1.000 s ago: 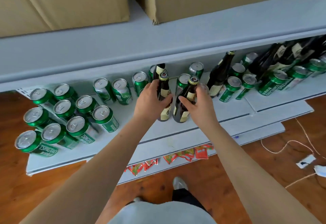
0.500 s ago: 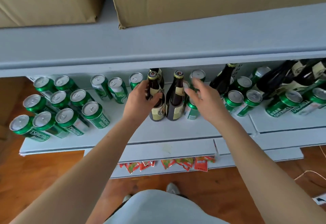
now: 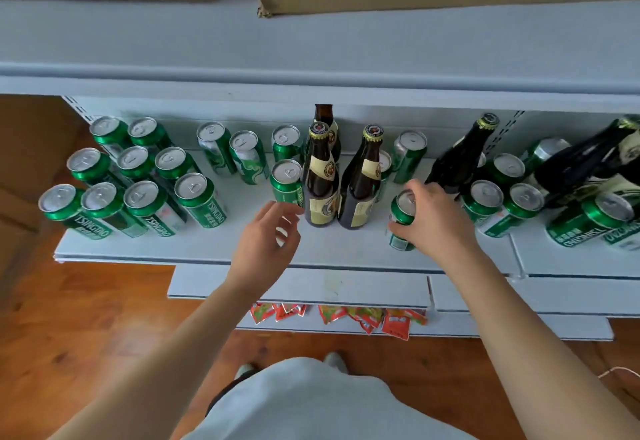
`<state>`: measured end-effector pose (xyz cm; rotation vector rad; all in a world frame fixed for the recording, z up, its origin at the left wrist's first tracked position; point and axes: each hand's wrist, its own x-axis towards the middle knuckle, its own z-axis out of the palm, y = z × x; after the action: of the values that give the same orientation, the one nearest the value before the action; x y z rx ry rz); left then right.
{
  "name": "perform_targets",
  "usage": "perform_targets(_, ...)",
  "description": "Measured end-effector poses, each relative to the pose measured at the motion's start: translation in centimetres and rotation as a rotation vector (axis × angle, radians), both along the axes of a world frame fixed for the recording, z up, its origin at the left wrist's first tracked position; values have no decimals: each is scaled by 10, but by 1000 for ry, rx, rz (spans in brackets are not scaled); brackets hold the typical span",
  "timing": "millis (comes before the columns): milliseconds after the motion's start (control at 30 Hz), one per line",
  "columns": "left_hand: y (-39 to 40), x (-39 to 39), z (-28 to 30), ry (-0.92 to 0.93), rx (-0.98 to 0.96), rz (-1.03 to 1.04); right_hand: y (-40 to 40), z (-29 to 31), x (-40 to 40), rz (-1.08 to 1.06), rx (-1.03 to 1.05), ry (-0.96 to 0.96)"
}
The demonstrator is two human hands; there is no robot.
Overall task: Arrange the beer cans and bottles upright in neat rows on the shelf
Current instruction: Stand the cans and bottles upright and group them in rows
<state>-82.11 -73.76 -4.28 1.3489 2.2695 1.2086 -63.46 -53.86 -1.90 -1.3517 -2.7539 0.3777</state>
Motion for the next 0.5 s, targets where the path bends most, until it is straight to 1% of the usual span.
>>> perform_targets(67,-12,3,-5,-17,-71,-118,-25,19,2,34,34,47)
perform_targets(100,-18,2,-8,53,-77,-110,-41,27,-2,80,33,70)
perform_targets(133,-22,-4,-9,182,-69,-42,-57,33,-10,142,21,91)
perform_targets(167,-26,-15,-9,305,-49,72,-73,37,-22,209,6,114)
perform_targets(200,-29,-30,-6,366,-27,215,-86,38,-37,268,-12,143)
perform_targets(267,-35,-70,7,350,14,436,-107,35,-74,351,-55,205)
perform_targets(333,-37,-116,23,317,2,520,-118,27,-115,413,-77,224)
perform_targets(433,-26,-188,42,301,-156,490,-121,16,-177,459,-56,198)
perform_targets(500,-16,-221,50,231,-335,401,-116,12,-209,442,-47,186)
